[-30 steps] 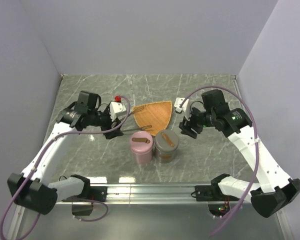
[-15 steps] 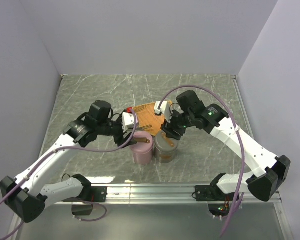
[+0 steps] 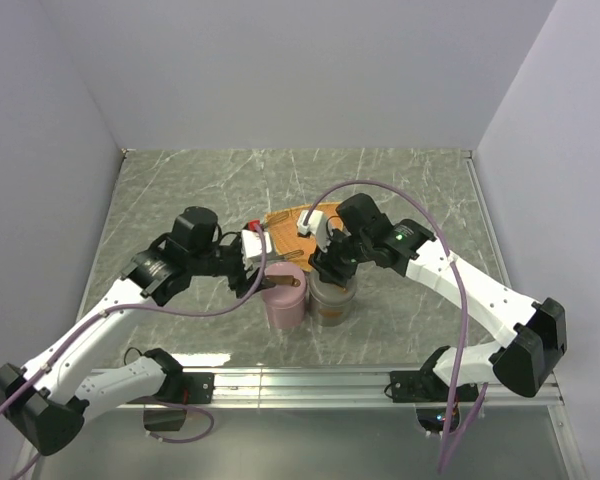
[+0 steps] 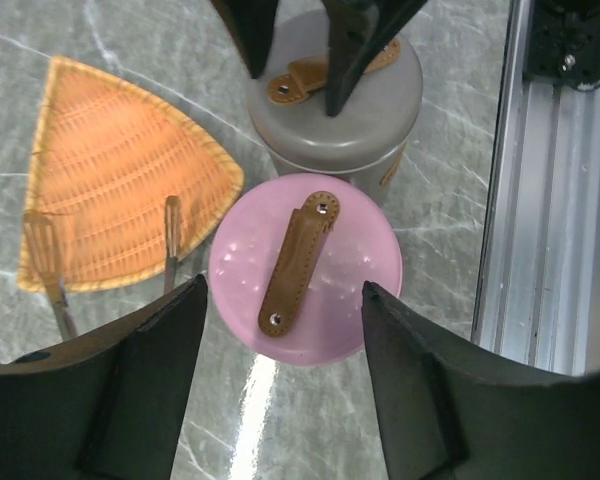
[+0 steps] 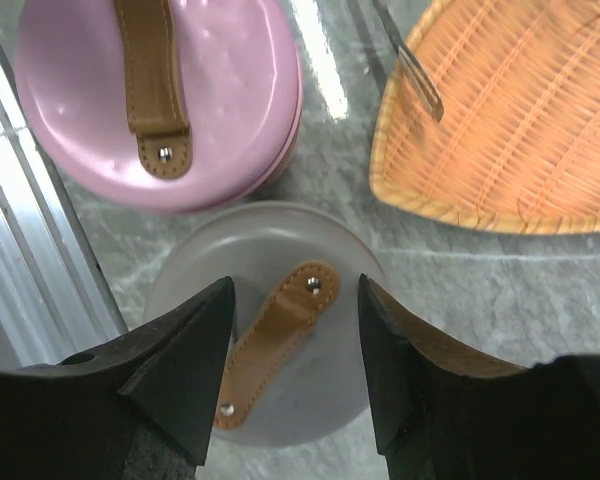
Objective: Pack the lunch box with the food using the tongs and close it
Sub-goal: Adjust the box lid on the packing box.
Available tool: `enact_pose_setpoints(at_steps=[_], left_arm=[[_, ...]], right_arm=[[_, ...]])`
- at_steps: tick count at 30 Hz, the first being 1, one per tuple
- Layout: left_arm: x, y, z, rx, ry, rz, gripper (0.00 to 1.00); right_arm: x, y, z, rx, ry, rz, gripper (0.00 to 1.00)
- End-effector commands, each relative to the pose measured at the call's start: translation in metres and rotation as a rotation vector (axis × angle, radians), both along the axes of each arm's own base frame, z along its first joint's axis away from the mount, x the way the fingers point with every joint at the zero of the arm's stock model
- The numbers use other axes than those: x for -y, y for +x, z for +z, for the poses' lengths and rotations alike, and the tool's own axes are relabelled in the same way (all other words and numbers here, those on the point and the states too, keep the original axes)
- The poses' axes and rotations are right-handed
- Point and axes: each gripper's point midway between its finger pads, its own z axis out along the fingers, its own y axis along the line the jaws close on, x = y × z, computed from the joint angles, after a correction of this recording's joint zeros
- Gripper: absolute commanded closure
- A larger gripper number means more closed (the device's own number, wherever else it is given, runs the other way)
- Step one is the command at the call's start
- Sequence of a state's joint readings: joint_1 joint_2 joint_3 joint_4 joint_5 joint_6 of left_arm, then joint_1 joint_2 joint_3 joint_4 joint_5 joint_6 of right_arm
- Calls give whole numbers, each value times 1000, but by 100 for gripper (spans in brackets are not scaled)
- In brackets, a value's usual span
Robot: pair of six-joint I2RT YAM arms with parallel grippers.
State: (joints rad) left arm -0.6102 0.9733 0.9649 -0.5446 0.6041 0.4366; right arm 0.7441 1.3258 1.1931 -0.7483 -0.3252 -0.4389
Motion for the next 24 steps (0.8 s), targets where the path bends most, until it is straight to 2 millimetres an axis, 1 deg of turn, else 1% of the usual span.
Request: enact_pose_setpoints(at_steps=[1, 3, 7, 9, 11, 12, 15, 17, 20, 24], left_arm=[[8, 0, 1, 9, 25, -39, 34], [10, -2, -2, 36, 45, -47, 37], [14, -6, -18, 50, 97, -47, 41], [18, -7, -22, 54, 111, -45, 43], [19, -9, -29, 59, 134, -51, 43], [18, -6, -33, 68, 152, -34, 42], [16, -4, -51, 45, 211, -30, 43], [16, -3, -60, 27, 229, -22, 43], [15, -2, -69, 13, 257, -14, 44], [15, -6, -72, 10, 271, -27, 44]], right_arm=[[16, -11, -44, -92, -109, -44, 41], [15, -14, -44, -103, -102, -48, 41], [17, -16, -47, -121, -103, -53, 41], [18, -17, -47, -128, -101, -56, 41], [19, -17, -46, -137, -100, -63, 41], [20, -16, -46, -139, -100, -67, 41], [23, -15, -44, -139, -98, -72, 41], [24, -16, -44, -137, -97, -71, 41], [27, -18, -44, -142, -97, -75, 41], [29, -19, -41, -140, -93, -73, 41]])
